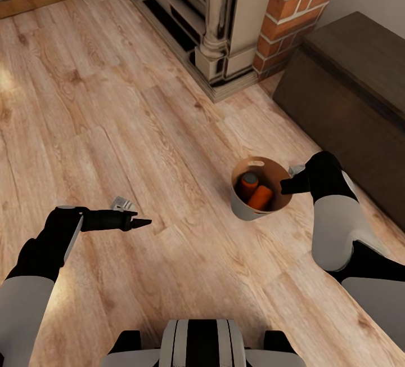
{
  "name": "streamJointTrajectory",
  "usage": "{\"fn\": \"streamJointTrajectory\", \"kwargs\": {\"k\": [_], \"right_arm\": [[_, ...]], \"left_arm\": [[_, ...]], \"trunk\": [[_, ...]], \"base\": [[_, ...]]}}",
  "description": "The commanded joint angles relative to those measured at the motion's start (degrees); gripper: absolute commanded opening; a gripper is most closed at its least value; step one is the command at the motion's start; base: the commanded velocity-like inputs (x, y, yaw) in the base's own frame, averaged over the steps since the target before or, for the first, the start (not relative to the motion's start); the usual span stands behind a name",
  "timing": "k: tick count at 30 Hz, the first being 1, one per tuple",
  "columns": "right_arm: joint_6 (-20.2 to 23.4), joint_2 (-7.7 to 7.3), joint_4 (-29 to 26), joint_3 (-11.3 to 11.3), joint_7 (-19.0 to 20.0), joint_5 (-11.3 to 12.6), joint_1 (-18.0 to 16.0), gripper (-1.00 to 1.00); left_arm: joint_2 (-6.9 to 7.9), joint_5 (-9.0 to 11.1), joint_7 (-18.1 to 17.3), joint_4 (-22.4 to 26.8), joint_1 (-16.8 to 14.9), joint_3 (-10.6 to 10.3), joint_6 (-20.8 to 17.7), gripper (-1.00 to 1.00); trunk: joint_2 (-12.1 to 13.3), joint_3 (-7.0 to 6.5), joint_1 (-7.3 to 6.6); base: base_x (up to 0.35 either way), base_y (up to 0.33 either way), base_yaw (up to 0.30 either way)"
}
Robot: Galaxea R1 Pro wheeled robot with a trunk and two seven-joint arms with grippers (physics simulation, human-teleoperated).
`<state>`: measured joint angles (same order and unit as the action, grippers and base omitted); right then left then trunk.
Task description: Put the three can of soda from the living room inside the tash can in the kitchen.
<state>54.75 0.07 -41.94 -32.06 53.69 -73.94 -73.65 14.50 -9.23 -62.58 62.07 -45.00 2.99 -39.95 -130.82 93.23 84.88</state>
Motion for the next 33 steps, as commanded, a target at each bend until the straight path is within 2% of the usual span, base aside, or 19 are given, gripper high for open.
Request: {"fn": "streamJointTrajectory", "kwargs": {"k": [1,8,11,27,33], "right_arm": [[0.5,0.01,0.0,0.0,0.1,1.0,0.0,-1.0],[0.5,0.09,0.0,0.0,0.0,1.0,0.1,-1.0],[0.5,0.06,0.0,0.0,0.0,1.0,0.1,-1.0],[0.5,0.11,0.0,0.0,0.0,1.0,0.1,-1.0],[0.5,0.14,0.0,0.0,0.0,1.0,0.1,-1.0]], "left_arm": [[0.0,0.0,0.0,0.0,0.0,0.0,0.0,1.0],[0.0,0.1,-0.1,0.1,0.0,0.0,0.0,1.0],[0.0,0.1,-0.1,0.0,0.0,0.0,0.0,1.0],[0.0,0.1,-0.1,0.0,0.0,0.0,0.0,1.0],[0.0,0.1,-0.1,0.0,0.0,0.0,0.0,1.0]], "trunk": [[0.0,0.0,-0.01],[0.0,0.0,-0.01],[-1.2,0.53,0.65],[-1.2,0.53,0.65],[-3.6,1.61,1.97]], "base": [[0.0,0.0,0.0],[0.0,0.0,0.0],[0.0,0.0,0.0],[0.0,0.0,0.0],[0.0,0.0,0.0]]}}
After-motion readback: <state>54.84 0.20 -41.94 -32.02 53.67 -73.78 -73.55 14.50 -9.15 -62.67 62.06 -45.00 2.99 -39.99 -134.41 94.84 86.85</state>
